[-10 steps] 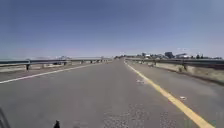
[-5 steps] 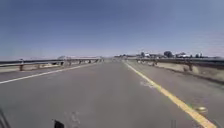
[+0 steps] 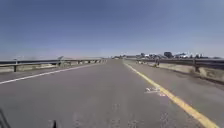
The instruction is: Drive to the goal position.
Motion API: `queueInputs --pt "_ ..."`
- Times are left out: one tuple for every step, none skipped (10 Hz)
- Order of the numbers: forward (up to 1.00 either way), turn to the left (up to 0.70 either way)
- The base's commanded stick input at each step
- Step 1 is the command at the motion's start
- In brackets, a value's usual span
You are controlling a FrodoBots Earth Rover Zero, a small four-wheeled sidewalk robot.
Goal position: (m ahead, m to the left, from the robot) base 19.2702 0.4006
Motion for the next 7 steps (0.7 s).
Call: queueInputs --pt "0.85 0.00" --pt "0.85 0.00" --pt "0.85 0.00" --pt "0.85 0.00" --pt "0.85 0.00" --pt "0.85 0.00" --pt "0.85 0.00"
